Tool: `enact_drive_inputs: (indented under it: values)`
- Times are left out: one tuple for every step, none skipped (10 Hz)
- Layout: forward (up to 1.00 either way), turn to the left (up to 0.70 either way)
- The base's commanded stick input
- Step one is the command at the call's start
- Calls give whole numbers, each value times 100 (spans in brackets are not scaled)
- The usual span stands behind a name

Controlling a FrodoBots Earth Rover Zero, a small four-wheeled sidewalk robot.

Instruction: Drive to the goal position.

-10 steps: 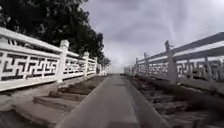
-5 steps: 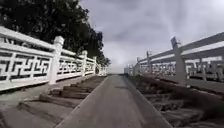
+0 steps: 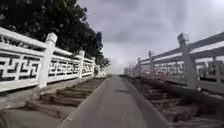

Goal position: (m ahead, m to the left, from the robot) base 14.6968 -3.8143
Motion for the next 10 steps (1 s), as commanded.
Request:
enact_drive_inputs:
  values:
    - [70,0]
    - [70,0]
    - [70,0]
    - [70,0]
    - [70,0]
    - [70,0]
    - [70,0]
    - [70,0]
    - [70,0]
    - [70,-3]
